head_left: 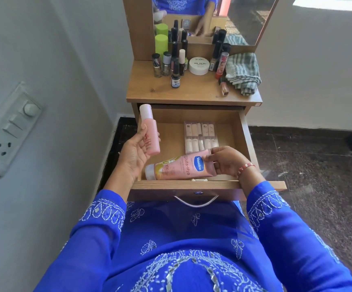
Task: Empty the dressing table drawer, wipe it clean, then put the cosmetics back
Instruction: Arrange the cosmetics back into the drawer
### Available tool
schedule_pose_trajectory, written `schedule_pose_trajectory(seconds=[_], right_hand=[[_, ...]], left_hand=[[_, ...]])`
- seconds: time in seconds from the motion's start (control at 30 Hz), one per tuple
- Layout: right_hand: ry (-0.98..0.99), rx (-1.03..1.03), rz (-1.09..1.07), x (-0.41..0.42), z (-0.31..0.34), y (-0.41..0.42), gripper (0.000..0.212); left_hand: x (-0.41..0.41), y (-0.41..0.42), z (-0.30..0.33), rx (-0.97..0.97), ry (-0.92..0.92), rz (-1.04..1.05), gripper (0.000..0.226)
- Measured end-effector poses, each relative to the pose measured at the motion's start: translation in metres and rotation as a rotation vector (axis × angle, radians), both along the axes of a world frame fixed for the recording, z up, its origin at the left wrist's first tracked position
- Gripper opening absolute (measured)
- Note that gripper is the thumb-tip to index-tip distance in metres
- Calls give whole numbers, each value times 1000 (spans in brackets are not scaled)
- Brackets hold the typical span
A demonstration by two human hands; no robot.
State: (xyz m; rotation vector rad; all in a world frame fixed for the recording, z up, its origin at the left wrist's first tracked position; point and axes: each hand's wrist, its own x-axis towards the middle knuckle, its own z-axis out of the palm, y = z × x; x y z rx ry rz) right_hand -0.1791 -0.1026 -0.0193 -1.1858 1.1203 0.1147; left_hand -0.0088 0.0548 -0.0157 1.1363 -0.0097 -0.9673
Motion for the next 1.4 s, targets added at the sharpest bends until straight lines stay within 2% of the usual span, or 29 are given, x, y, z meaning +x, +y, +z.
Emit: schedule_pose_trajectory(seconds=[0.13,0.3,0.43,0.57,0.83,0.93,1.0,1.1,1.17,1.4], right_hand=[[80,-76,146,5,1,9,6],[82,-211,88,5,-4,10,32],[210,-360,210,6,-8,8,24],[292,-558,304,8,-15,5,28],[380,-664,331,5,-20,2,32],[284,-775,248,6,-19,2,27],[111,-789,183,8,-11,8,25],[-187,-640,170,16,6,26,26],[-305,-547,158,24,14,39,25],[-333,-544,83,39,15,51,24]], left_hand=[[0,0,-4,12,-27,-18,47],[-2,1,-6,60,-82,-54,52],[-3,1,-8,81,-98,-67,48],[-4,1,-8,121,-149,-96,46],[-7,1,-9,234,-246,-177,33],[-9,0,-8,258,-288,-211,22],[-11,-2,-7,275,-340,-245,20],[-14,-4,-7,309,-432,-297,28],[-16,-5,-5,312,-465,-331,30],[-19,-3,-3,314,-522,-374,36]])
